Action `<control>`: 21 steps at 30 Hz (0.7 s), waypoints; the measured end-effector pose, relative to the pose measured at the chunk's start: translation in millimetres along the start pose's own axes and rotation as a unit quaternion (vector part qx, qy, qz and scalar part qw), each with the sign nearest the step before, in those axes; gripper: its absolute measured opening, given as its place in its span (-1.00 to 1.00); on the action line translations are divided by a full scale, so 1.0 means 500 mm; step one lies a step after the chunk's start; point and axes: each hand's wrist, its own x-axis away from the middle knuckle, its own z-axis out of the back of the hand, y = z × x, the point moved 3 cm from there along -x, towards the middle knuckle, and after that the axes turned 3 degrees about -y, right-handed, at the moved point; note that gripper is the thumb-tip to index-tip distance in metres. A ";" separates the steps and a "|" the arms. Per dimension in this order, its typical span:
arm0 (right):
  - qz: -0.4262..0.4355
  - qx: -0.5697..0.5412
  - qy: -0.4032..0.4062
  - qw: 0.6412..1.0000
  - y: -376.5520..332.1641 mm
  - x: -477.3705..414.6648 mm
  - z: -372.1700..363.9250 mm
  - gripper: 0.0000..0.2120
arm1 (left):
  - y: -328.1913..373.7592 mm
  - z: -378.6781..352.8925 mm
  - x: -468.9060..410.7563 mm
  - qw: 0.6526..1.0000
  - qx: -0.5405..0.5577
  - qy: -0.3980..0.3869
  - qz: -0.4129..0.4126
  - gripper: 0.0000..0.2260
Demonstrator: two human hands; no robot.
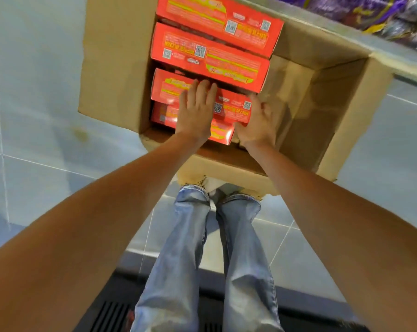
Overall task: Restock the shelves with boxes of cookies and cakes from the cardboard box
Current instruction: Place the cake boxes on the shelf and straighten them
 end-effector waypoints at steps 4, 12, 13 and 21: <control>0.009 0.023 -0.027 0.999 0.051 0.001 -0.023 -0.27 | -0.002 -0.035 -0.004 0.992 -0.092 0.089 -0.024 -0.44; 0.045 0.032 -0.065 0.996 0.077 0.074 -0.020 -0.34 | 0.002 -0.036 0.085 0.958 -0.158 0.205 -0.122 -0.85; 0.042 0.030 -0.069 0.996 0.079 0.085 -0.018 -0.35 | 0.004 -0.032 0.097 0.957 -0.156 0.211 -0.123 -0.86; 0.009 -0.080 -0.034 0.996 0.062 0.216 0.084 -0.23 | 0.020 0.105 0.165 0.990 0.037 0.001 -0.134 -0.39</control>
